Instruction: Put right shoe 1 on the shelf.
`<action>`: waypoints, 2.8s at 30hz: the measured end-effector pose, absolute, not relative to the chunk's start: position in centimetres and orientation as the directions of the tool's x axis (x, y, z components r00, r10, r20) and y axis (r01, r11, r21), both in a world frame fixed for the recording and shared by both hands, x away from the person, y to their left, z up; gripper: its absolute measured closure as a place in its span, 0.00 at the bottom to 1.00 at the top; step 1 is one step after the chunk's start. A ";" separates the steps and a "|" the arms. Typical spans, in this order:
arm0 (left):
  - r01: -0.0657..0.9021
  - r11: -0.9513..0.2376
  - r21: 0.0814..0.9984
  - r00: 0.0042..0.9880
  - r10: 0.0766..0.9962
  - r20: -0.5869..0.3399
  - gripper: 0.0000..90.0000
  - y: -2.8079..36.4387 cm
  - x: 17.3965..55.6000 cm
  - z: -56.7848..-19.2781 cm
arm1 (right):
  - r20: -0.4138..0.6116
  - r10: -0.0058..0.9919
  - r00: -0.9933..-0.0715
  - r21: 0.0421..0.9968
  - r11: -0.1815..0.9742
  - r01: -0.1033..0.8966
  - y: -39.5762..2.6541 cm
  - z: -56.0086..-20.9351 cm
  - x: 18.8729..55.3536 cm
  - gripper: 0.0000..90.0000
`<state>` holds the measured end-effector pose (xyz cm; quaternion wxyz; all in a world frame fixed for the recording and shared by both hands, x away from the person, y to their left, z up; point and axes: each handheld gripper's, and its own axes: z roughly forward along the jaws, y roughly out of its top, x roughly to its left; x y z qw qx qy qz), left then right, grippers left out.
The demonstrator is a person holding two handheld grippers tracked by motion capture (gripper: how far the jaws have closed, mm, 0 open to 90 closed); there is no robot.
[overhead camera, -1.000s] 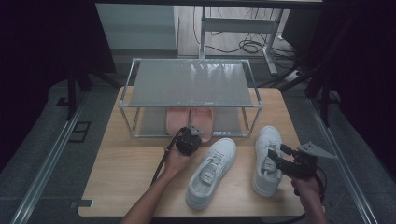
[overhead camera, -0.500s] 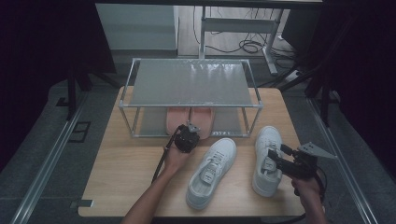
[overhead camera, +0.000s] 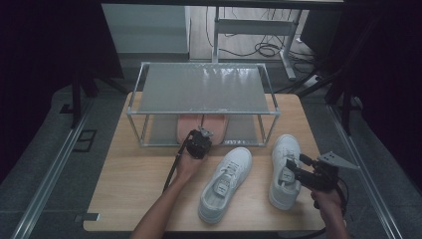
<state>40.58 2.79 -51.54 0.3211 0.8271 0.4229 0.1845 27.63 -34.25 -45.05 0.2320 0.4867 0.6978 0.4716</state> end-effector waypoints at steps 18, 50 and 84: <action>0.587 -0.410 0.698 0.548 0.836 0.031 1.00 2.6 41.0 -52.0 | 0.135 0.898 -0.419 0.883 0.082 0.462 -34.2 -45.1 27.7 0.43; 0.589 -0.317 0.744 0.574 0.812 -0.109 0.77 11.4 29.9 -50.4 | 0.122 0.874 -0.471 0.896 0.107 0.431 -33.2 -45.0 27.4 0.42; 0.593 -0.295 0.749 0.562 0.818 -0.122 0.47 17.5 26.2 -49.5 | 0.078 0.814 -0.576 0.892 0.201 0.405 -29.2 -44.8 26.7 0.44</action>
